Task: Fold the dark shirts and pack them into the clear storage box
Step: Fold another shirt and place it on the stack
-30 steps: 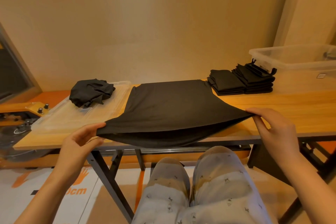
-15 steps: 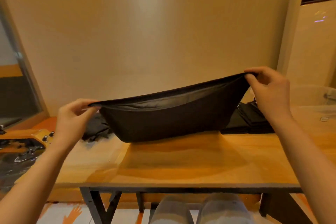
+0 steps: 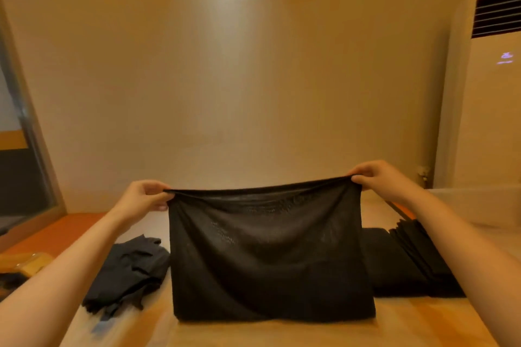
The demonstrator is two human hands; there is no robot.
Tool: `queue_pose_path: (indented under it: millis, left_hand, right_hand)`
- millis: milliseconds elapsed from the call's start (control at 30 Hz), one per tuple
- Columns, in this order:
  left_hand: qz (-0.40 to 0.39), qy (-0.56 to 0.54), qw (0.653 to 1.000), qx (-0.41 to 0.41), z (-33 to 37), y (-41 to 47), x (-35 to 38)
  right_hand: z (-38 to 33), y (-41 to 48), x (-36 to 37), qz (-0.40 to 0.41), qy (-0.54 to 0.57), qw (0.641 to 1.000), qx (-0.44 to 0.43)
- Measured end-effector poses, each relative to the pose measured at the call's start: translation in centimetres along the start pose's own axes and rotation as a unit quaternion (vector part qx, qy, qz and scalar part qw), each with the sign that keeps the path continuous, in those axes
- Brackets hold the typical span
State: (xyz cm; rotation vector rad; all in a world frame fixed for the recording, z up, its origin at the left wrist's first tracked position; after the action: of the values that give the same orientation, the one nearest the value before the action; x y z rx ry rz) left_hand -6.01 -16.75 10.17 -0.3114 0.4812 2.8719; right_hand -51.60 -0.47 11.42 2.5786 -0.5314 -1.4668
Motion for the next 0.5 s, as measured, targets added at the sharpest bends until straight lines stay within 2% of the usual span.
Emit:
queue_pose_path:
  millis: [67,100,167,233,300,400,500]
  left_hand:
    - [-0.008,0.024,1.0,-0.012,1.3,4.1,1.0]
    - [0.009,0.011,1.0,0.012,3.2,5.9,1.0]
    - [0.073,-0.063,0.991,0.094,9.3,9.5,0.2]
    - [0.131,-0.13,0.97,0.157,14.4,10.9,-0.8]
    - [0.17,-0.195,0.945,0.2,18.0,11.7,-1.9]
    - [0.205,-0.256,0.916,0.232,20.6,10.7,-3.4]
    - [0.211,-0.259,0.905,0.262,21.5,8.4,-4.3]
  right_hand:
    - [0.3,4.2,-0.9,-0.007,-0.018,1.0,0.02]
    - [0.1,6.1,-2.2,0.018,-0.017,0.999,0.023]
    - [-1.7,9.9,-7.9,0.143,0.004,0.99,0.013]
    - [-3.5,10.6,-13.6,0.29,0.058,0.955,-0.001]
    - [-5.7,10.3,-17.3,0.373,0.107,0.921,-0.02]
    - [-8.7,9.2,-20.0,0.416,0.157,0.894,-0.056]
    - [-9.8,7.9,-20.2,0.421,0.193,0.883,-0.079]
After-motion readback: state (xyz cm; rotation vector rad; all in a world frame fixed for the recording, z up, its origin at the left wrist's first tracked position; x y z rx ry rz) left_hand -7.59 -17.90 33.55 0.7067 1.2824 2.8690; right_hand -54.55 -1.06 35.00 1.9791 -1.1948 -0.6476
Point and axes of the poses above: each hand's wrist, its own y-axis towards the middle knuckle, its own x-axis out of the palm, z = x × y, the point moved 10 cm from there along y, towards the middle knuckle, and after that the axes turned 13 degrees about -y, right-handed, at the moved point
